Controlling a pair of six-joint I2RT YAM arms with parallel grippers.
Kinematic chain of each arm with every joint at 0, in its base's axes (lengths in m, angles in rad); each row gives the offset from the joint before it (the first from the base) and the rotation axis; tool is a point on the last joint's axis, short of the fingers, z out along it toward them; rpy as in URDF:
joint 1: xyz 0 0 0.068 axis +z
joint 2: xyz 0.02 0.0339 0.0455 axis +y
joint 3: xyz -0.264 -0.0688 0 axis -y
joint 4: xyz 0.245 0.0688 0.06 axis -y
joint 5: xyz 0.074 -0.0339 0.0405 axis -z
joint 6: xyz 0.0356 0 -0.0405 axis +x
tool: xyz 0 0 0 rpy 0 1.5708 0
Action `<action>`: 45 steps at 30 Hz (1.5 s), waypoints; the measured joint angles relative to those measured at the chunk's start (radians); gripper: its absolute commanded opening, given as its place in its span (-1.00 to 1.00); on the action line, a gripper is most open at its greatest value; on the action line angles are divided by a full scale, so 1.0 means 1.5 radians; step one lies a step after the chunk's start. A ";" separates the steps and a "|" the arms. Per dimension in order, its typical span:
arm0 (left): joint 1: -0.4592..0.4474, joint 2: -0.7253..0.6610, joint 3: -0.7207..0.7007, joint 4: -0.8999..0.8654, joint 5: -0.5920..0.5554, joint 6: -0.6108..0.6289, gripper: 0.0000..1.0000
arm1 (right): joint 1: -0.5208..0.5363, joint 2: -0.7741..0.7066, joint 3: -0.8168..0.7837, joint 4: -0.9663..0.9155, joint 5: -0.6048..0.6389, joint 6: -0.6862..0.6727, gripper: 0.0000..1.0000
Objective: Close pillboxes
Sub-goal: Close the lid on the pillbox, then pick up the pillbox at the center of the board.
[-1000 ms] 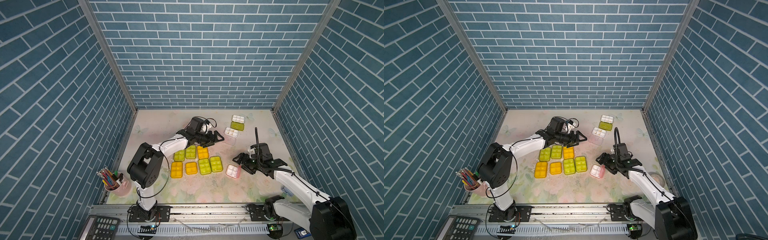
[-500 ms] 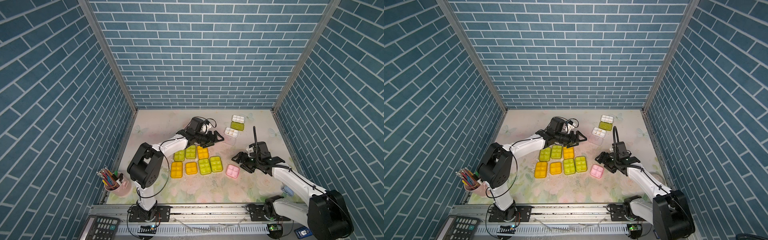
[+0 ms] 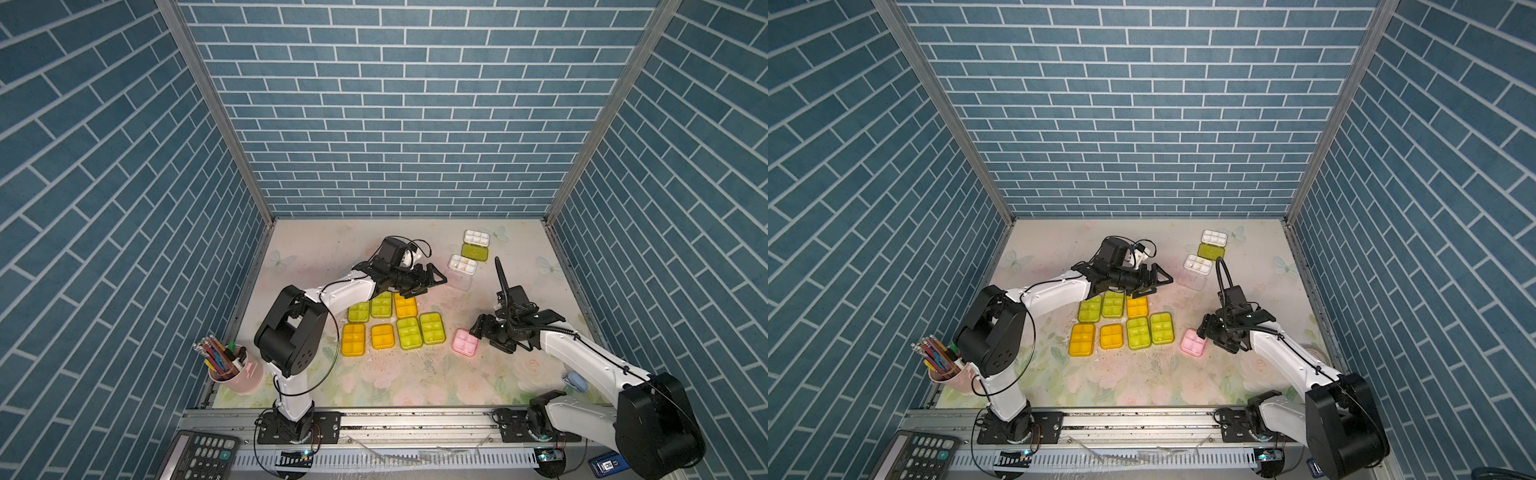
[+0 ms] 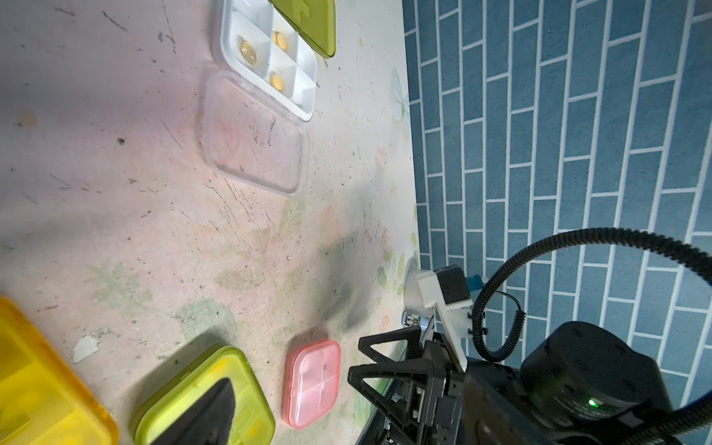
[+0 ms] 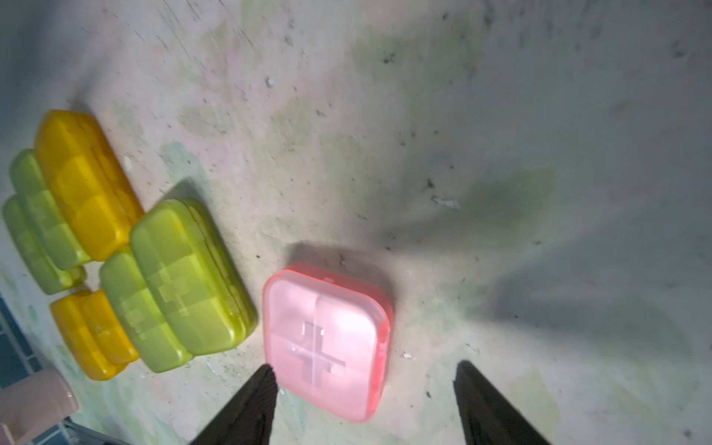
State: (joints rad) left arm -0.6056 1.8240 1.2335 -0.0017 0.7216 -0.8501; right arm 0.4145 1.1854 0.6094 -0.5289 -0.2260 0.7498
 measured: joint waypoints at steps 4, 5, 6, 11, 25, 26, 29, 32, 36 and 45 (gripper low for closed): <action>0.000 -0.001 0.000 0.000 -0.002 0.000 0.86 | 0.040 0.034 0.009 -0.028 0.046 -0.013 0.47; 0.000 -0.001 0.000 0.000 -0.003 0.000 0.86 | 0.051 0.043 0.015 -0.034 0.058 -0.017 0.47; 0.000 -0.001 0.000 0.000 -0.003 0.001 0.86 | 0.060 0.050 0.022 -0.039 0.070 -0.018 0.47; 0.000 -0.001 0.000 0.000 -0.007 0.003 0.86 | 0.083 0.074 0.036 -0.042 0.109 -0.026 0.47; -0.001 -0.001 0.000 -0.002 -0.014 0.009 0.86 | 0.100 0.110 0.065 -0.025 0.132 -0.030 0.58; -0.001 -0.001 0.000 -0.002 -0.014 0.009 0.86 | 0.102 0.110 0.067 -0.031 0.137 -0.030 0.63; 0.001 -0.001 0.000 -0.002 -0.014 0.009 0.87 | 0.109 0.110 0.074 -0.039 0.148 -0.027 0.71; 0.002 -0.001 0.000 -0.002 -0.014 0.010 0.87 | 0.119 0.110 0.077 -0.034 0.152 -0.019 0.73; 0.005 -0.001 0.000 -0.002 -0.014 0.010 0.87 | 0.141 0.126 0.077 -0.017 0.153 -0.006 0.73; 0.009 -0.002 0.000 -0.002 -0.016 0.011 0.87 | 0.181 0.188 0.113 -0.002 0.166 0.013 0.72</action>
State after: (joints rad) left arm -0.5922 1.8214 1.2335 -0.0051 0.6979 -0.8333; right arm 0.6857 1.4677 0.7788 -0.5323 0.0235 0.7689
